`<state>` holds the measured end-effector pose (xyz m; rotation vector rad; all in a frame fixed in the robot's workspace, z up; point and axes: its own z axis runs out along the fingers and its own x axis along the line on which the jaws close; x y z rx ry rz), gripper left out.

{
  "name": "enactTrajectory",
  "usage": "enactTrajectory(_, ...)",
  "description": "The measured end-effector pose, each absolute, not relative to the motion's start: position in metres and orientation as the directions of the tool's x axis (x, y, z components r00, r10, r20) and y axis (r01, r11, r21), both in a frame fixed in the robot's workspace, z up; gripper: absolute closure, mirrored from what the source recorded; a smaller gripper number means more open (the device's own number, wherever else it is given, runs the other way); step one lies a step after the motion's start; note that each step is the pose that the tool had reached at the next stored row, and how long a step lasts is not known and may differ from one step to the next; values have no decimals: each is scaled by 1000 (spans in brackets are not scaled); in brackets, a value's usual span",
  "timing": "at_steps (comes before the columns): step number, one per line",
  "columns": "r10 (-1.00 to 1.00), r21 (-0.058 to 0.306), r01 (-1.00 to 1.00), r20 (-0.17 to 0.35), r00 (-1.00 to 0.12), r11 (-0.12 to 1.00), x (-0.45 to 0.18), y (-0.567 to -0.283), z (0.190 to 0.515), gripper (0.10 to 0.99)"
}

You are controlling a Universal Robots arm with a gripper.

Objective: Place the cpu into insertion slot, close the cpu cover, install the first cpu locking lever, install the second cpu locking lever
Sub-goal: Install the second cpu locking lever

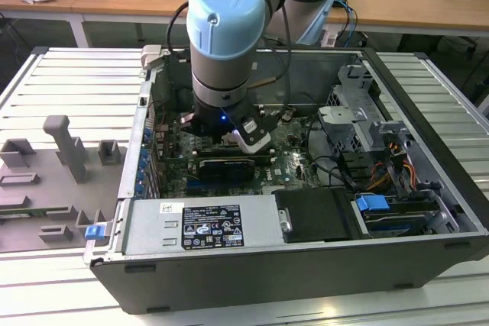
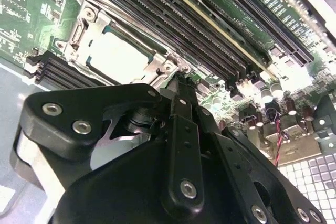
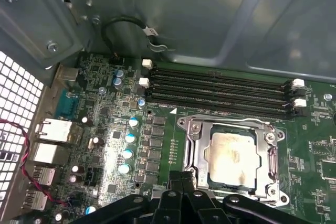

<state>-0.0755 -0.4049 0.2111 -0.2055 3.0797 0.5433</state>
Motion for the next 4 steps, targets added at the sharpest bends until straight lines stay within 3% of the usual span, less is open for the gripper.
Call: enactTrajectory(4,-128,340,-130,-31,-991,931,-76,-405,213,980)
